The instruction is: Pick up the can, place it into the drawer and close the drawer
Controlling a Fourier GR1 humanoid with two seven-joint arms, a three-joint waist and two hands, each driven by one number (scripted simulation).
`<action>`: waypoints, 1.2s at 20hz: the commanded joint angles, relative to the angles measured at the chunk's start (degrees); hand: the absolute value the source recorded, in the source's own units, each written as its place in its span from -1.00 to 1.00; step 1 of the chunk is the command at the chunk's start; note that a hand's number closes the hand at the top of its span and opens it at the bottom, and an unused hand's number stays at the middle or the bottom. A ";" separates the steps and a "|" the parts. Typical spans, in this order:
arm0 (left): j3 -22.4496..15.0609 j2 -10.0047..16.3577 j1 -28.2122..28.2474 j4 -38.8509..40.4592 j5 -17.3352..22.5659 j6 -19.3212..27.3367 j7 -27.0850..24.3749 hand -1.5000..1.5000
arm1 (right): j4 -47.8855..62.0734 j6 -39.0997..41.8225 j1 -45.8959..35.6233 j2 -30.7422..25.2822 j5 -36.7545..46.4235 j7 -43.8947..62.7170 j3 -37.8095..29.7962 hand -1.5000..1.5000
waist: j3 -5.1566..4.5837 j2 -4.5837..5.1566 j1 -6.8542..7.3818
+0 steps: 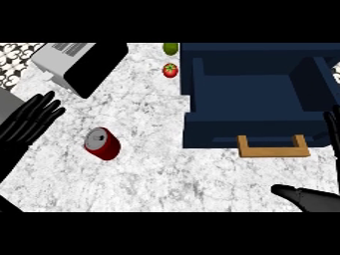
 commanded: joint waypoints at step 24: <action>9.34 8.96 -5.95 5.42 29.13 1.28 21.92 -1.00 | -4.60 16.14 14.42 -4.67 -18.40 -2.25 -18.68 -1.00 | 0.06 -0.17 -0.26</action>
